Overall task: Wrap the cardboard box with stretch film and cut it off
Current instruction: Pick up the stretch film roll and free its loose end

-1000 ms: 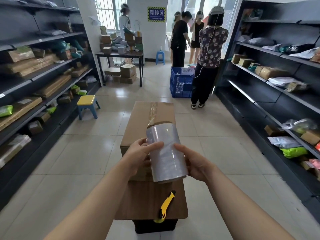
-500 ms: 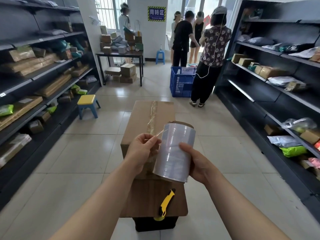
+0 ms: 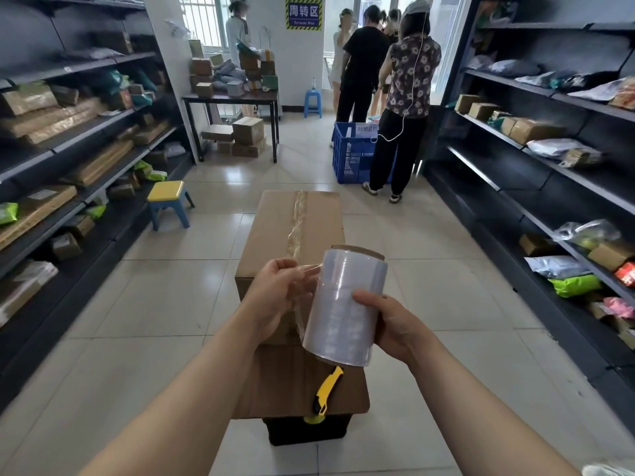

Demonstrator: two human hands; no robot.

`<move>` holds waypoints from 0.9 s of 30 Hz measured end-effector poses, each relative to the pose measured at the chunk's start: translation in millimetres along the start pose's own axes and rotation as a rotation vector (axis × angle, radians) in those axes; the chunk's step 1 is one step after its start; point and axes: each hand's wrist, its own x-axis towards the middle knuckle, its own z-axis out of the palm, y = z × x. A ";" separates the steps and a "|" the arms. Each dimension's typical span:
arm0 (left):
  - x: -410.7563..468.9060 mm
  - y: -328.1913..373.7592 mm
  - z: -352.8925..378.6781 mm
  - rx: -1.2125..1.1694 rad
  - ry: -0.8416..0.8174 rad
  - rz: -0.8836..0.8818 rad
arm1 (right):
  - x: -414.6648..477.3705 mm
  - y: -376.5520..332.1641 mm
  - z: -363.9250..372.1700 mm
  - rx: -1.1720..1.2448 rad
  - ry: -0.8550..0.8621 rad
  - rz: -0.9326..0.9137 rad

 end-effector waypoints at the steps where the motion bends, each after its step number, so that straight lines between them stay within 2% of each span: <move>1: 0.3 0.5 -0.7 -0.046 -0.017 0.003 | -0.2 -0.1 0.8 -0.021 -0.003 -0.004; 9: 10.0 -2.7 -13.8 -0.051 0.103 0.165 | 1.6 2.6 0.6 -0.046 0.021 0.000; 11: 11.5 -6.3 -16.2 -0.077 0.106 0.098 | 1.7 3.8 -0.8 -0.035 0.018 0.000; 14: 8.8 -12.9 -13.2 0.080 0.044 -0.123 | 2.2 4.8 -2.5 -0.033 0.012 -0.005; 16: 5.2 -16.5 -10.2 0.151 -0.025 -0.211 | 3.8 4.0 -2.8 -0.065 0.005 -0.004; 19: 9.3 -20.9 -9.8 0.198 -0.004 -0.151 | 5.4 3.3 -3.0 -0.100 -0.014 -0.005; 24: 12.4 -22.2 -10.3 0.070 0.088 -0.104 | 10.2 7.7 -6.4 -0.012 0.016 0.012; 27: 12.9 -24.7 -11.3 0.102 0.106 -0.084 | 13.4 10.9 -8.3 0.011 -0.008 0.025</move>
